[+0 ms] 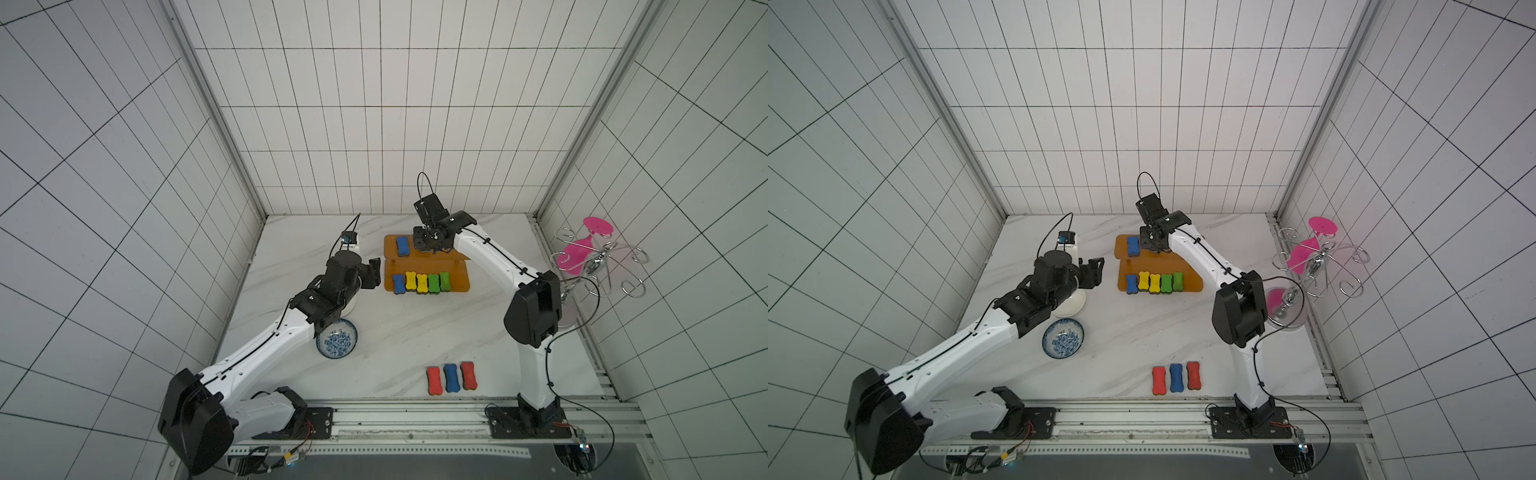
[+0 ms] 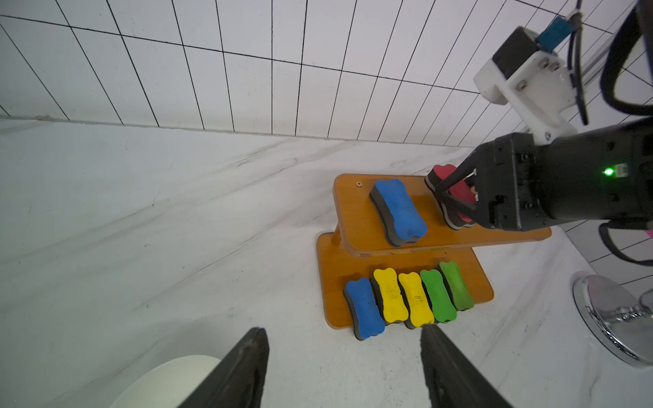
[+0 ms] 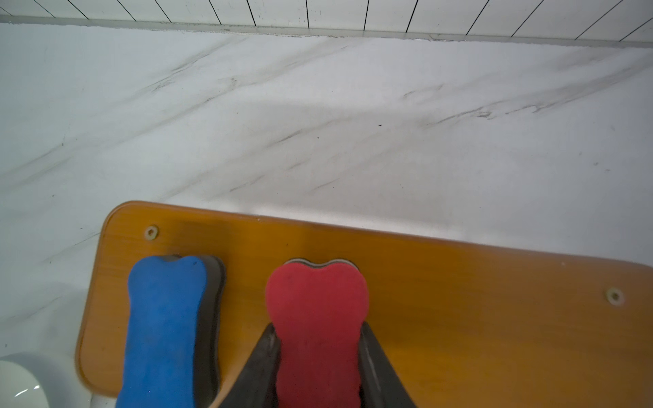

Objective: Remove the whiteboard erasers from the shelf
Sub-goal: Pick up the whiteboard eraser from the shelf, then place the whiteboard eraser at the center of the board.

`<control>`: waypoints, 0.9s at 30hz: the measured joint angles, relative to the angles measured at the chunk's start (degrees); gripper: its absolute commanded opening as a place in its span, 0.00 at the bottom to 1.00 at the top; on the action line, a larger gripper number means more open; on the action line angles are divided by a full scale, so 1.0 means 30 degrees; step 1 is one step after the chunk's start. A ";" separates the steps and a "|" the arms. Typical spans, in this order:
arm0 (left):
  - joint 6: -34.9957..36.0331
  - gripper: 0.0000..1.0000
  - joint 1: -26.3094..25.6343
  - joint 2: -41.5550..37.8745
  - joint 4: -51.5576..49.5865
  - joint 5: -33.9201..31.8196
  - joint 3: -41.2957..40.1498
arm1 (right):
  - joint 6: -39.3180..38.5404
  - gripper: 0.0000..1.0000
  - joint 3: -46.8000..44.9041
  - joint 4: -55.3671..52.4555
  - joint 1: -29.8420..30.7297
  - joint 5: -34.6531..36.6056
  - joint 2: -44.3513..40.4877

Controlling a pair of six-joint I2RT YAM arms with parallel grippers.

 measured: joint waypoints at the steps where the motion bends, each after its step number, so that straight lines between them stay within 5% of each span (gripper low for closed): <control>1: -0.0029 0.71 0.0000 -0.0138 -0.0131 0.0066 0.0000 | 0.0197 0.30 -0.0481 0.0007 0.0189 0.0146 -0.0576; 7: -0.0328 0.71 0.0000 -0.1384 -0.0925 0.0226 -0.0415 | 0.2375 0.31 -0.6339 0.0809 0.2521 0.1443 -0.6251; 13: -0.0765 0.70 0.0036 -0.2200 -0.1800 -0.0342 -0.0707 | 0.6819 0.31 -1.3209 0.0933 0.7468 0.2200 -1.0892; 20: -0.1486 0.69 0.0095 -0.3024 -0.2637 -0.0685 -0.1610 | 1.1781 0.31 -1.7456 0.1494 1.1992 0.1443 -1.0863; 27: -0.1661 0.70 0.0095 -0.3825 -0.3286 -0.0765 -0.1749 | 1.4134 0.33 -1.7864 0.2455 1.3202 0.0153 -0.9216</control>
